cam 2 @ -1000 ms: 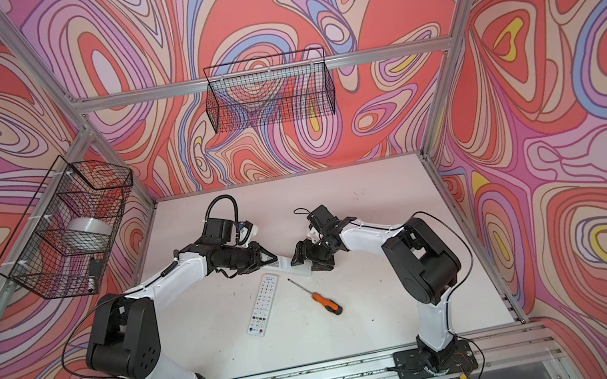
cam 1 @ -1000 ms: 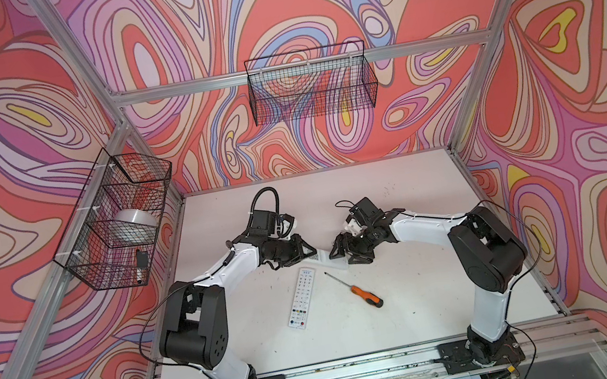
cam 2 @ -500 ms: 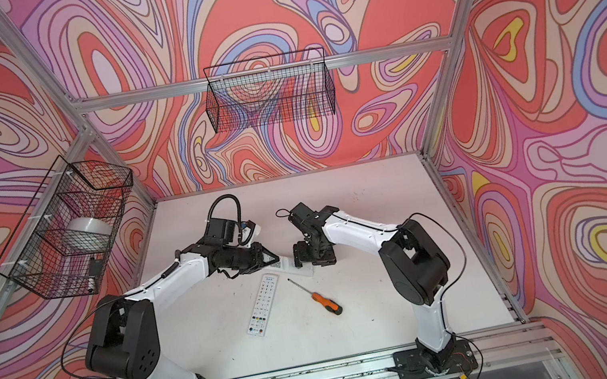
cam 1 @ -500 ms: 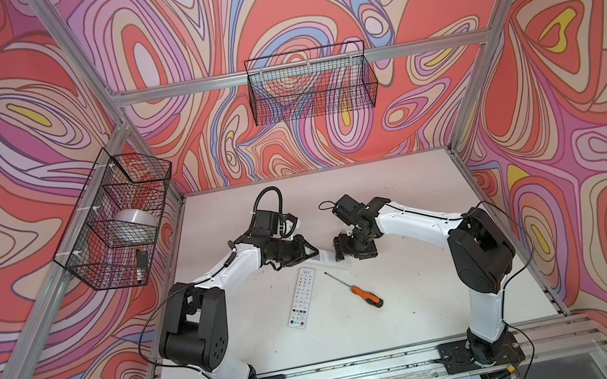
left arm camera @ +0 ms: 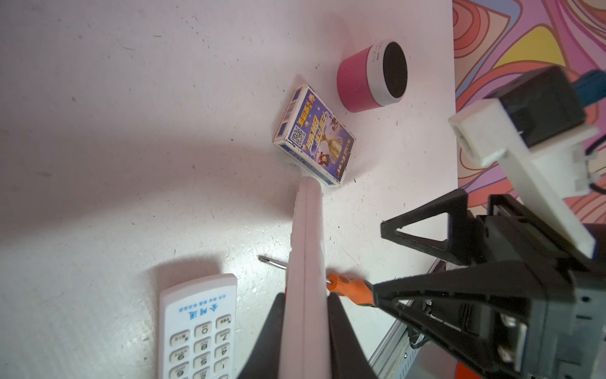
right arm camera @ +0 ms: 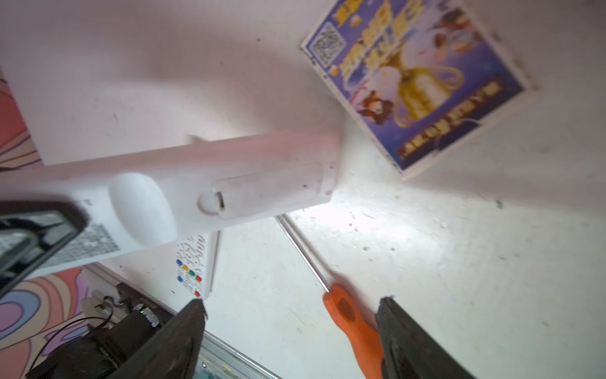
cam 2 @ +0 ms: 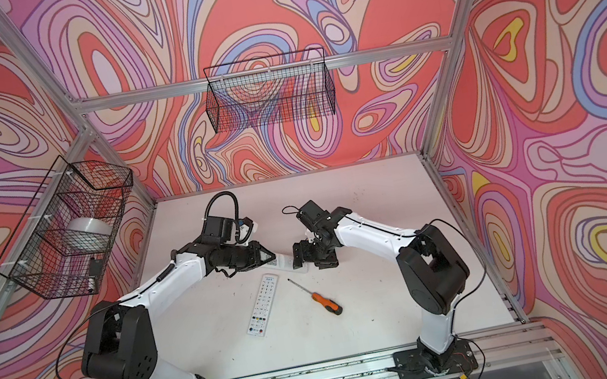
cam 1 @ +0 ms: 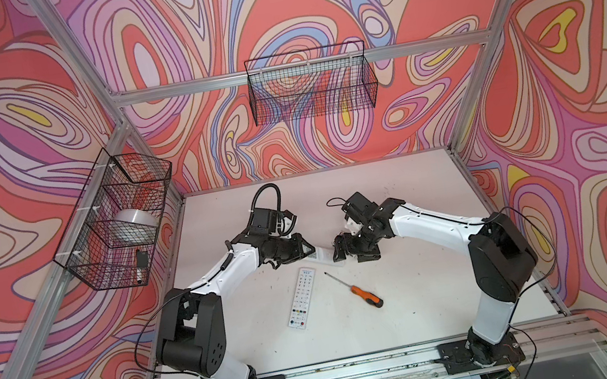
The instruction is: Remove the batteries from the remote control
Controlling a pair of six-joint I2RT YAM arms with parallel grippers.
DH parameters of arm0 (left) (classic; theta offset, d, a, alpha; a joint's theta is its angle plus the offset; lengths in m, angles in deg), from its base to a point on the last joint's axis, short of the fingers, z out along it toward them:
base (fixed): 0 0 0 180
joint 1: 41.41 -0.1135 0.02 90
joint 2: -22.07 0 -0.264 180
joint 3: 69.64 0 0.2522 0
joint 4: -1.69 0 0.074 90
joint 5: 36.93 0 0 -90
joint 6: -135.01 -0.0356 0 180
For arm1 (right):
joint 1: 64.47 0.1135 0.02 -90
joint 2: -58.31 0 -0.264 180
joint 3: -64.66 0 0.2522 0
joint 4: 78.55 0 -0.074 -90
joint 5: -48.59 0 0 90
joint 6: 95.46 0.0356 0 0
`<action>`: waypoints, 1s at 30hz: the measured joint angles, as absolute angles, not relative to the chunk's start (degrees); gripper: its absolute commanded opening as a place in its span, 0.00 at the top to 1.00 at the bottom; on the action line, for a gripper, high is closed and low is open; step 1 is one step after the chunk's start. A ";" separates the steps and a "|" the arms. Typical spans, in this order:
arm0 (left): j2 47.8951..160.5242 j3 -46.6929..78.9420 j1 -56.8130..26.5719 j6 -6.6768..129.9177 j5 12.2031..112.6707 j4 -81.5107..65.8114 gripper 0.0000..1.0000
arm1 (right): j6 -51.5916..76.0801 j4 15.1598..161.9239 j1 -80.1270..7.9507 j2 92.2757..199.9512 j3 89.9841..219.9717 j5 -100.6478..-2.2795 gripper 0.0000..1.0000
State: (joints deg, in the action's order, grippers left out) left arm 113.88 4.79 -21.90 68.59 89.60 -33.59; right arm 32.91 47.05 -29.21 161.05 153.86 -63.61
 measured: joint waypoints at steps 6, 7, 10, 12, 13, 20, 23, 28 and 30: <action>113.88 4.79 -21.90 68.56 89.69 -33.59 1.00 | 36.87 57.17 -29.58 164.64 151.68 -68.70 0.14; 113.88 4.79 -21.90 68.56 89.71 -33.59 1.00 | 37.40 58.50 -29.73 164.96 151.44 -69.01 0.14; 113.88 4.77 -21.95 68.54 89.82 -33.59 1.00 | 38.77 61.06 -30.25 165.05 150.74 -69.64 0.15; 113.88 4.79 -21.95 68.54 89.86 -33.61 1.00 | 39.32 62.33 -30.52 165.05 150.35 -69.79 0.17; 113.88 4.79 -21.95 68.52 89.86 -33.63 1.00 | 39.58 62.87 -30.67 165.05 150.13 -69.92 0.18; 113.88 4.79 -22.01 68.11 89.88 -33.76 1.00 | 40.70 65.36 -30.91 165.05 149.06 -70.91 0.24; 113.90 4.79 -22.06 68.08 89.91 -33.78 1.00 | 40.78 66.37 -30.98 164.99 148.55 -71.28 0.27; 114.03 4.77 -22.23 67.71 90.15 -33.81 1.00 | 41.09 67.40 -30.98 164.92 148.33 -71.54 0.38; 114.05 4.79 -22.25 67.69 90.23 -33.81 1.00 | 41.18 67.90 -30.98 164.88 148.20 -71.74 0.41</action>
State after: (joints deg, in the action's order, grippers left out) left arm 114.05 4.79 -22.25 67.69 90.23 -33.81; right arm 41.18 67.90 -30.98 164.88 148.20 -71.74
